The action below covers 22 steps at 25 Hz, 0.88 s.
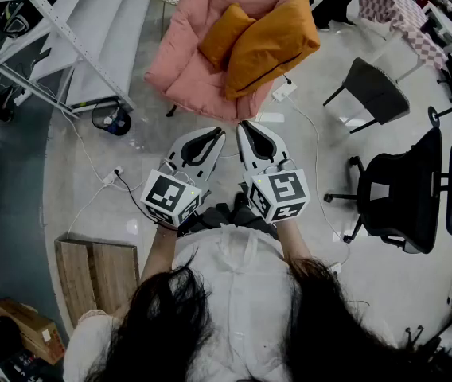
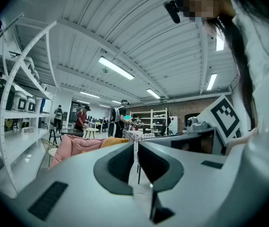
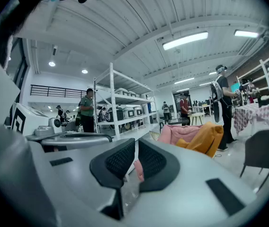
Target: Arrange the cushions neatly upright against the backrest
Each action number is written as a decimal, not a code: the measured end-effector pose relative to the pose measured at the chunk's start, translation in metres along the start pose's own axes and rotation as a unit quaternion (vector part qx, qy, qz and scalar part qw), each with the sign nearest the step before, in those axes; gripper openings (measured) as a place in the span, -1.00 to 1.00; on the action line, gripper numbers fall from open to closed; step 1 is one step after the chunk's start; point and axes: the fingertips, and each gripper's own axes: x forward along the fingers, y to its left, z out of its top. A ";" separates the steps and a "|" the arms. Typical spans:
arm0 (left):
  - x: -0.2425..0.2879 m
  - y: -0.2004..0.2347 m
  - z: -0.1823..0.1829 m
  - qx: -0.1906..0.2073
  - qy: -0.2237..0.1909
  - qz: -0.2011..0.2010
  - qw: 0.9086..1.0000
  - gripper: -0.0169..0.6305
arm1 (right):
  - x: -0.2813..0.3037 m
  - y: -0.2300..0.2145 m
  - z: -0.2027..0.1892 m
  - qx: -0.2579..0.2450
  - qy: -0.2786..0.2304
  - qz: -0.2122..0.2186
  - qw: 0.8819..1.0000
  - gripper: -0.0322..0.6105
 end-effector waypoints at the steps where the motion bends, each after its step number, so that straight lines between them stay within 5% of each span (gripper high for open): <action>1: 0.002 0.001 0.000 0.000 0.001 0.001 1.000 -0.82 | 0.001 -0.002 0.000 0.001 0.000 0.000 1.000 -0.78; 22: 0.054 0.018 -0.011 -0.004 0.022 0.040 0.999 -0.82 | 0.027 -0.062 -0.006 0.033 0.019 0.027 0.999 -0.78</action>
